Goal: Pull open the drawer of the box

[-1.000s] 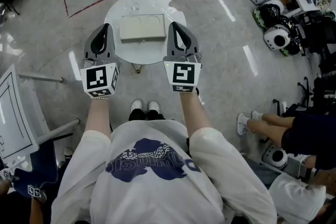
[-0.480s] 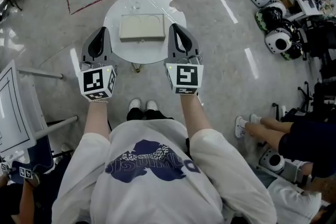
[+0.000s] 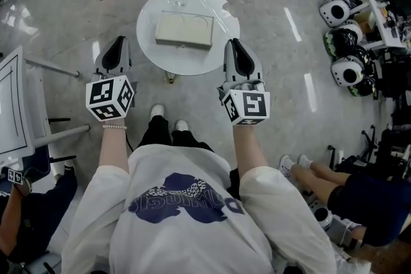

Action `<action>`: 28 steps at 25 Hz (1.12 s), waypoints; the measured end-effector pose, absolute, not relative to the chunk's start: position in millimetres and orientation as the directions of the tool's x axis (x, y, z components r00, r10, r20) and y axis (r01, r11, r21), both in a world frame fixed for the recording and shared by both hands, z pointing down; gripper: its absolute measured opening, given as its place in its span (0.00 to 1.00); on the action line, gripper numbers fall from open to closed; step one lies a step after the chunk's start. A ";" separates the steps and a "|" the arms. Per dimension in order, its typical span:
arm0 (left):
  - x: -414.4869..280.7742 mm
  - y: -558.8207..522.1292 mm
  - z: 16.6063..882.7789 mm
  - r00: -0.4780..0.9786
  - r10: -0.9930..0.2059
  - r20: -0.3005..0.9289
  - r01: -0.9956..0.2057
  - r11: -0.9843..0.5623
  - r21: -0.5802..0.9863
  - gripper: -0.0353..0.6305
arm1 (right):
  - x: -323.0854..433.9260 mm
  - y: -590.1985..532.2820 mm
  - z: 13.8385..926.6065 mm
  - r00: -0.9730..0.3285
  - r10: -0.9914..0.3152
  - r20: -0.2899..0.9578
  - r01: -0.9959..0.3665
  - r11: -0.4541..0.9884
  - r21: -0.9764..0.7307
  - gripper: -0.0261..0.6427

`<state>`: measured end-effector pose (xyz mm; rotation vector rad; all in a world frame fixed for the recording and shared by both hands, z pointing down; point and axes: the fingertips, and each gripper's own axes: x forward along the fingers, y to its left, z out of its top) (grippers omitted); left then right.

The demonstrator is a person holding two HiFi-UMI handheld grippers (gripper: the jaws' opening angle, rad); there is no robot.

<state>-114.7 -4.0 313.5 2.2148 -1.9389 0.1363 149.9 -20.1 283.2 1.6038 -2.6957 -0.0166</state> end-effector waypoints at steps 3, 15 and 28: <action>-114.3 -10.6 331.7 0.156 -0.953 0.259 -0.986 -0.134 0.102 0.08 | 141.4 -21.8 297.7 -0.493 -0.869 0.041 -0.870 0.493 -0.003 0.06; -97.9 -72.0 445.0 0.305 -0.777 0.551 -0.952 -0.251 0.173 0.17 | 115.2 -43.0 393.8 -0.452 -0.843 0.291 -0.890 0.446 -0.093 0.18; -88.3 -116.9 544.3 0.385 -0.569 0.726 -0.922 -0.269 0.278 0.17 | 80.1 -62.6 476.9 -0.422 -0.753 0.505 -0.904 0.395 -0.167 0.21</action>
